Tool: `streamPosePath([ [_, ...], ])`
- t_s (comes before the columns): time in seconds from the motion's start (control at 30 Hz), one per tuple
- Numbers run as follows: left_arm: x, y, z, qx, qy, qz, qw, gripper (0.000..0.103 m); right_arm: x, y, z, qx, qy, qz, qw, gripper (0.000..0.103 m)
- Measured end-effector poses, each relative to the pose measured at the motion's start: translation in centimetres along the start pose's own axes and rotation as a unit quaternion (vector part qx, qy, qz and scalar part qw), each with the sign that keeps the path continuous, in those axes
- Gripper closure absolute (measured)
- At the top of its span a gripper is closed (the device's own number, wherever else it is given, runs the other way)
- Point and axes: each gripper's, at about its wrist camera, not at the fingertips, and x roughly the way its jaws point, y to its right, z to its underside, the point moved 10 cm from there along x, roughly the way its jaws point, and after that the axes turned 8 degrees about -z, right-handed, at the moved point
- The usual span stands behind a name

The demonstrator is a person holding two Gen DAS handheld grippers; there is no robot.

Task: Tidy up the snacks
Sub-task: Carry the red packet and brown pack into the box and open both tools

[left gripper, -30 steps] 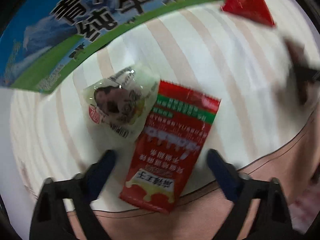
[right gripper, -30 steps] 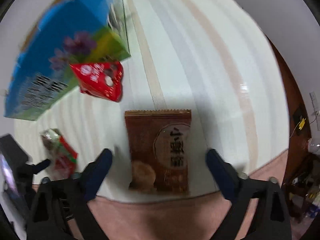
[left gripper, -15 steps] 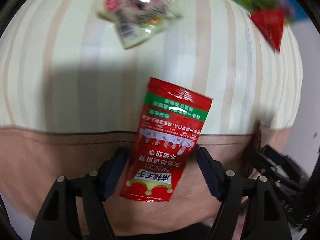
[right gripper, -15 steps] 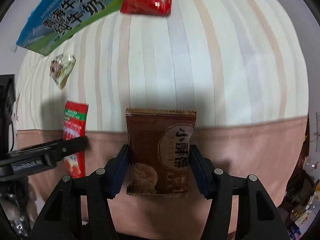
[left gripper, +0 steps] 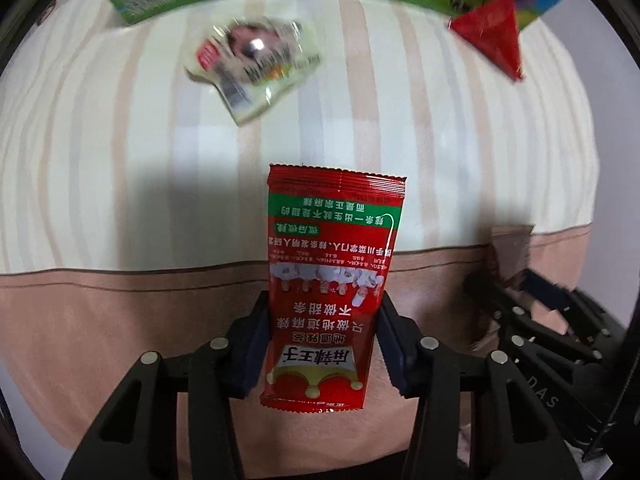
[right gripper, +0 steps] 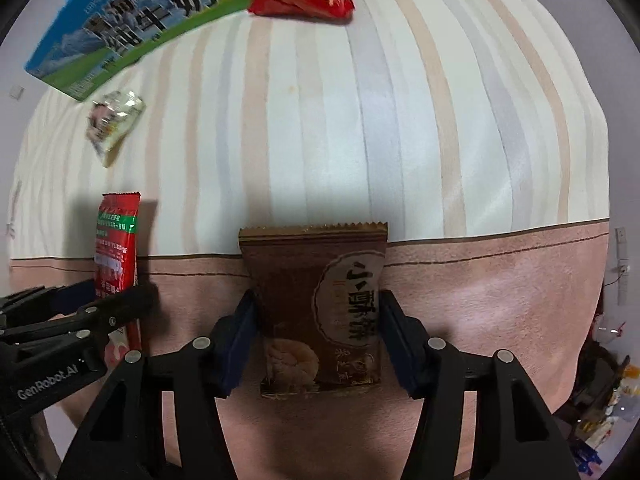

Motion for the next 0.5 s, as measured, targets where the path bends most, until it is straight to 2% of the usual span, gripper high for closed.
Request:
streamPosePath([
  [0.13,-4.2,0.1,-1.2,-0.013,0.031,0.031,0.9989,0.056,-2.3,-1.2,-1.0,0.018,0.017,-0.051,0.998,0.042],
  [0.27,-10.0,0.4,-3.9,-0.024,0.07,0.072,0.9947,0.056,-6.9,-2.9,-3.7,0.009,0.056,-0.092,0.994,0.042],
  [0.4,-16.3,-0.7,-8.6,-0.025,0.118,0.099,0.9877,0.056,-12.4,-5.0,-8.6,-0.012,0.102,-0.123,0.987,0.042],
  [0.5,-20.8,-1.4,-13.2,-0.015,0.154,0.092,0.9835,0.056,-16.2,-6.6,-13.7,-0.031,0.136,-0.13,0.982,0.042],
])
